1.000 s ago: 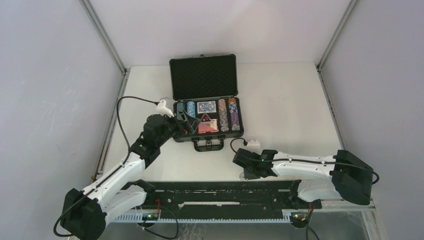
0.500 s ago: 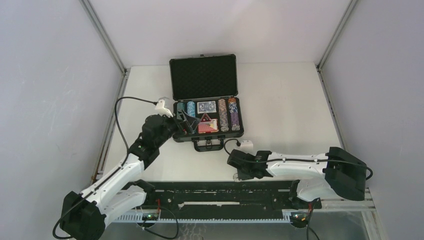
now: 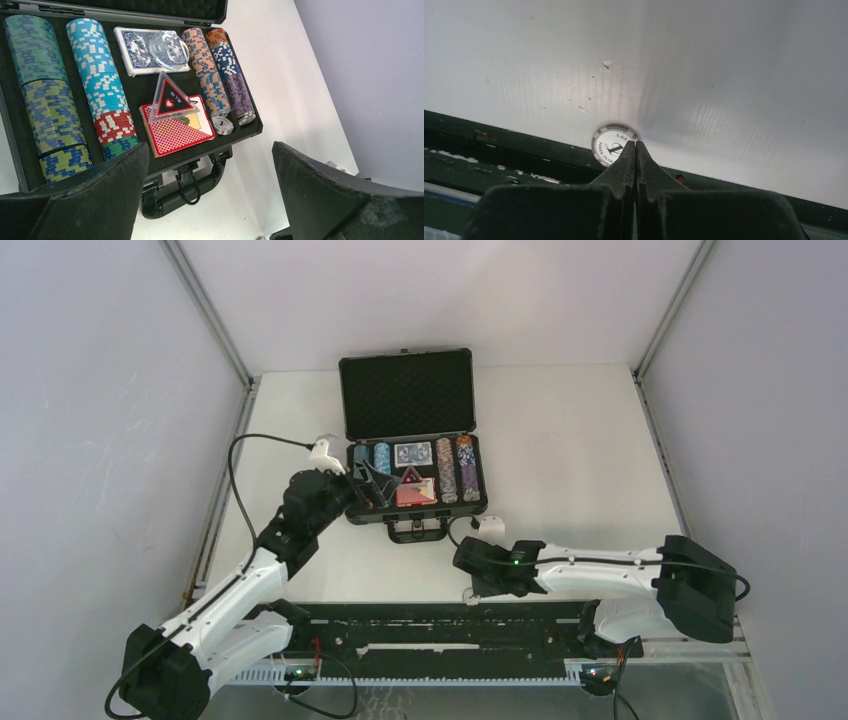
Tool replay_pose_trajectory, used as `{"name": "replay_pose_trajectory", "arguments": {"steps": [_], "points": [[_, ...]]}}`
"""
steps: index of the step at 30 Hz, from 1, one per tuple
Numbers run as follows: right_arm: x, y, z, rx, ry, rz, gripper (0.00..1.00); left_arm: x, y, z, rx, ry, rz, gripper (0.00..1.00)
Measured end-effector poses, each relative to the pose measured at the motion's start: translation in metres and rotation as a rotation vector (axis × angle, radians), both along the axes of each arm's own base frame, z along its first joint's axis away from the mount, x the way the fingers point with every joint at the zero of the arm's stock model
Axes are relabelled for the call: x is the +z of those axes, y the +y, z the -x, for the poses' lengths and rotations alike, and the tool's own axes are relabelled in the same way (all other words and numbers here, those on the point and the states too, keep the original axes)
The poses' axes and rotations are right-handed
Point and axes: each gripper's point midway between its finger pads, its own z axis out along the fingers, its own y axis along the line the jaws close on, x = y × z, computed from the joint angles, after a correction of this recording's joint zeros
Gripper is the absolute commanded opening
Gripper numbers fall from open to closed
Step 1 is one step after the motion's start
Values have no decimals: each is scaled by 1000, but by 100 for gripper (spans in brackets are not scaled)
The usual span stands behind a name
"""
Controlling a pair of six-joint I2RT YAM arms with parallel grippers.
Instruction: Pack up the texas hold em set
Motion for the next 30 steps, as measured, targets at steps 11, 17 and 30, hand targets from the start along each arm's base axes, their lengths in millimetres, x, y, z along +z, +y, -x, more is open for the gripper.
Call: {"name": "replay_pose_trajectory", "arguments": {"steps": [11, 17, 30], "points": [[41, 0, -25, 36, -169, -60, 69, 1, 0, 0, 0, -2, 0, 97], [30, -2, -8, 229, -143, 54, 66, 1, 1, 0, 5, -4, -1, 97], [7, 19, 16, 468, -90, 188, 86, -4, 0, -2, 6, 10, -8, 97]]}}
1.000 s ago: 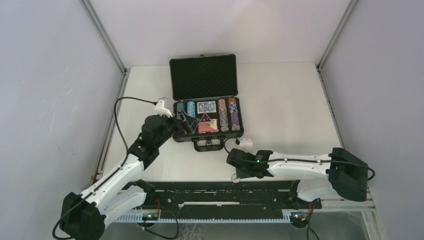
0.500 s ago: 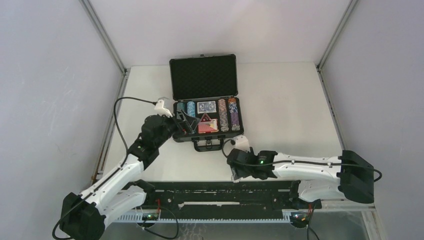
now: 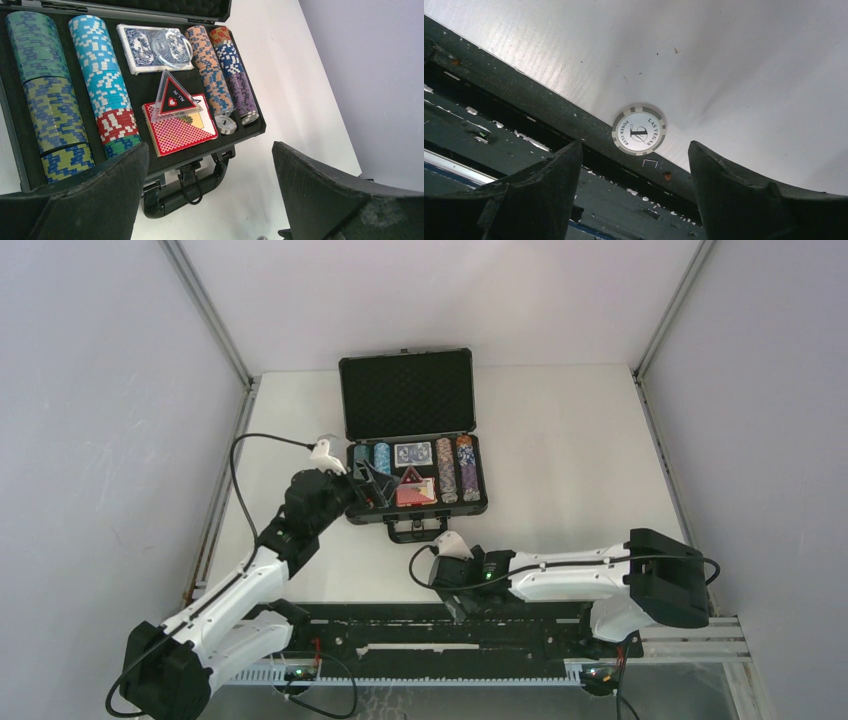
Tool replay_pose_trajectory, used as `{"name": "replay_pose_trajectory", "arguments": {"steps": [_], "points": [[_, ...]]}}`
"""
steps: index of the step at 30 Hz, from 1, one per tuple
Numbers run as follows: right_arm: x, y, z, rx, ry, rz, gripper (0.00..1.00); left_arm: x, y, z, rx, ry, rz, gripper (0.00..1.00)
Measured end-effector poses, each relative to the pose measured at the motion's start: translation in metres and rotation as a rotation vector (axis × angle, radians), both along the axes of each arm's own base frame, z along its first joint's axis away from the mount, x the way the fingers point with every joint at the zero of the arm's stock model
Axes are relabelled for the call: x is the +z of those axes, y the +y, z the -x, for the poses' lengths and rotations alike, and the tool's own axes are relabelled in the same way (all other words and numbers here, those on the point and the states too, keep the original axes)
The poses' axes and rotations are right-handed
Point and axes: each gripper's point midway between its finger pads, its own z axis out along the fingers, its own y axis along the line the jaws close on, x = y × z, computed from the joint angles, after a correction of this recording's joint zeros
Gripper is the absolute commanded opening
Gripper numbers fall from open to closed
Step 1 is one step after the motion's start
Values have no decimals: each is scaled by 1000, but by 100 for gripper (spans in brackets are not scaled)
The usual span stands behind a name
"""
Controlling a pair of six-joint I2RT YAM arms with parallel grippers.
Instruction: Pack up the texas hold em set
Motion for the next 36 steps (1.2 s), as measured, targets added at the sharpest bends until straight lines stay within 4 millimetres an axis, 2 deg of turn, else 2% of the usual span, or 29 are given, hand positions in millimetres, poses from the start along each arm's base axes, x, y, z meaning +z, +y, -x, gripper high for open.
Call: {"name": "replay_pose_trajectory", "arguments": {"steps": [10, 19, 36], "points": [[-2, 0, -1, 6, 4, 5, 80, 0, 0, 0, 0, 0, 0, 97], [-14, -1, -1, -3, 36, 11, 78, 0, 0, 0, 0, 0, 0, 97], [-18, -3, -6, -13, 36, 16, 73, 0, 0, 0, 0, 0, -1, 97]]}}
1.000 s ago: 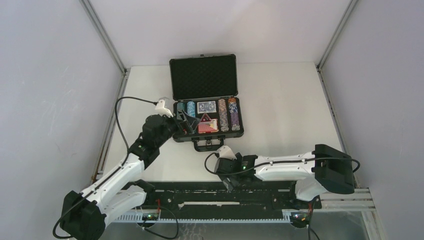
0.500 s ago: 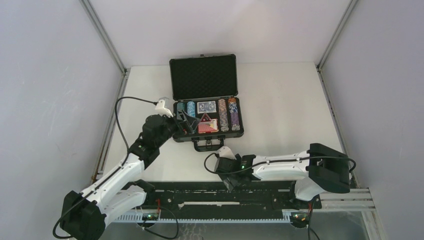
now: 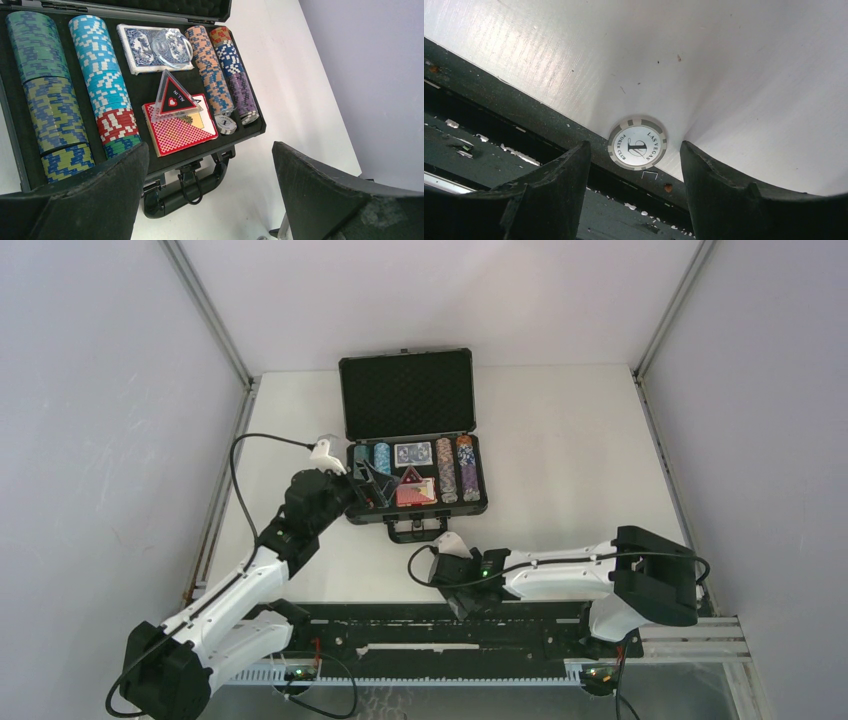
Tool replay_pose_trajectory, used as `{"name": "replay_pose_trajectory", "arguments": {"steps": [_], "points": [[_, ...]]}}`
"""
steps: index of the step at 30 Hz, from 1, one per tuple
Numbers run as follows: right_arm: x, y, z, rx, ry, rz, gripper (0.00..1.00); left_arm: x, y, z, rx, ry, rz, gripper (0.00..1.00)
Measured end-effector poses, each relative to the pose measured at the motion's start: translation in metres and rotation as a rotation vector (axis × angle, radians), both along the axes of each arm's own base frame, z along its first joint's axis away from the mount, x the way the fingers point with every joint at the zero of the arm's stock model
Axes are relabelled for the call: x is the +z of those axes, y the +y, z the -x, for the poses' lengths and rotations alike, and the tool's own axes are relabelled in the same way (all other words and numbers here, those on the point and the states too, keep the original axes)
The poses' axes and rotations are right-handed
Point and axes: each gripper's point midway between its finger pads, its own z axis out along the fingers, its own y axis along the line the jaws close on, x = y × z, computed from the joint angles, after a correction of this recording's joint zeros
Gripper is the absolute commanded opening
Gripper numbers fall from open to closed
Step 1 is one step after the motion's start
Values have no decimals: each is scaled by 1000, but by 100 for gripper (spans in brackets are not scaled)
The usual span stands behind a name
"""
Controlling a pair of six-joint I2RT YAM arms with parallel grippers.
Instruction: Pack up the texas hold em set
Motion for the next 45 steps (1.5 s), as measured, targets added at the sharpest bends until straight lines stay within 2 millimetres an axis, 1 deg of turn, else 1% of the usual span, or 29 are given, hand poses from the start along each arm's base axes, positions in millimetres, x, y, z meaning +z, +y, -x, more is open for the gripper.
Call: {"name": "replay_pose_trajectory", "arguments": {"steps": [10, 20, 27, 41, 45], "points": [[-1, -1, -4, -6, -19, 16, 67, 0, 0, 0, 0, 0, 0, 97], [-2, -1, -5, -2, -28, 41, 63, 0, 0, 0, 0, 0, 0, 97], [-2, 0, -4, 5, -32, 44, 58, -3, 0, -1, 0, 8, -4, 97], [-1, 2, -3, 11, -26, 39, 43, -3, 0, -1, 0, 8, -5, 97], [-1, 2, -3, 11, -26, 39, 41, -3, 0, -1, 0, 9, -5, 97]]}}
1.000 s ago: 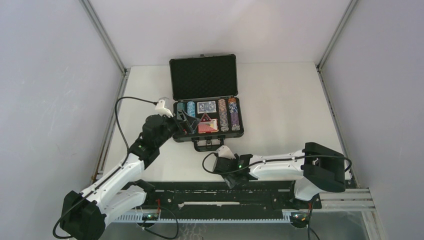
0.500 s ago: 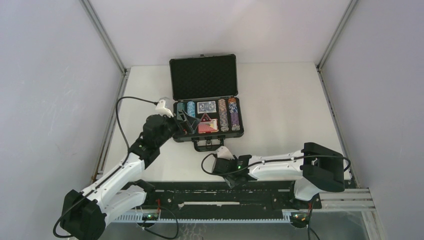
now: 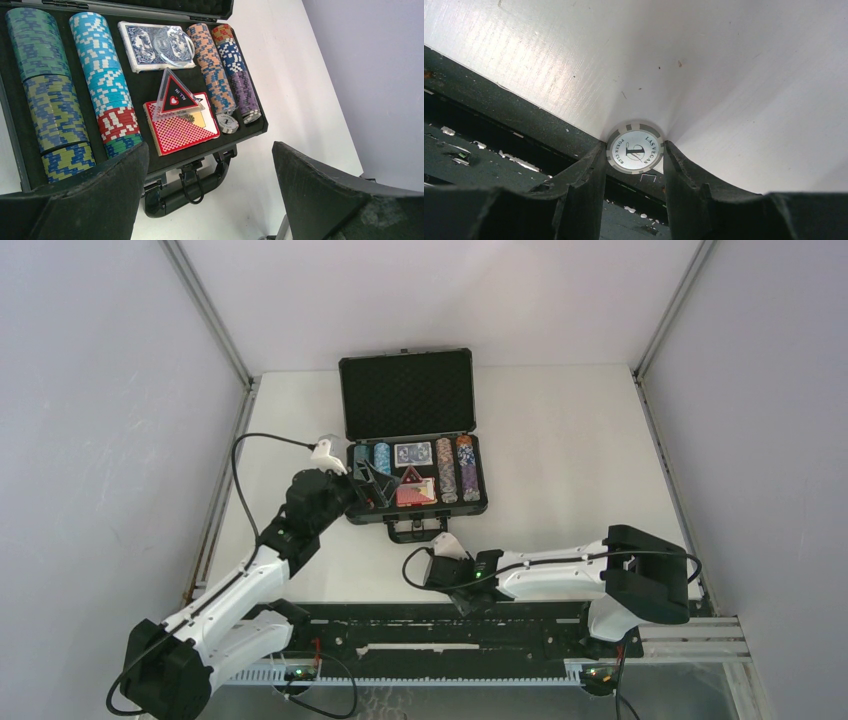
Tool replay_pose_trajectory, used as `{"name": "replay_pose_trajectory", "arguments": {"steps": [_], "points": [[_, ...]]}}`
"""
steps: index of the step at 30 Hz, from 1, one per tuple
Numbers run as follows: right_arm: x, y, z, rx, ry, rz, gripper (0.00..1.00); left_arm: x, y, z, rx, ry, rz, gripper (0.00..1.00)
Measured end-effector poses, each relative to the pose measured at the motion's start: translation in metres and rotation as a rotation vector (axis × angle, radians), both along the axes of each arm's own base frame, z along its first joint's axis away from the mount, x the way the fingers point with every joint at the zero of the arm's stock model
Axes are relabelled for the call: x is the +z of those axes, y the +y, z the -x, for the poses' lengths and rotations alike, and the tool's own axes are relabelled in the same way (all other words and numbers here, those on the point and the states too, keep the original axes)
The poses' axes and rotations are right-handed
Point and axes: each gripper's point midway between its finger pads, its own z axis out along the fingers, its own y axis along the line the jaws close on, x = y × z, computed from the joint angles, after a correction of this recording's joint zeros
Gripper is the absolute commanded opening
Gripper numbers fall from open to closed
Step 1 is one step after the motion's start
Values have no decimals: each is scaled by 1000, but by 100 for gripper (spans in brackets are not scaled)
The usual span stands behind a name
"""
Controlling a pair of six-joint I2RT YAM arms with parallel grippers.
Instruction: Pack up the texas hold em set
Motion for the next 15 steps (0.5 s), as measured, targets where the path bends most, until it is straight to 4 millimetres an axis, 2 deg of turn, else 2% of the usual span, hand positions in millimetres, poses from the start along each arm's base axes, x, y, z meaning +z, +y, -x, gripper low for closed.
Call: {"name": "replay_pose_trajectory", "arguments": {"steps": [7, 15], "points": [[1, 0, -1, -10, 11, -9, 41, -2, 0, -1, 0, 6, -5, 97], [2, -1, -3, -28, 48, -29, 41, -18, 0, -4, 7, 44, -32, 97]]}}
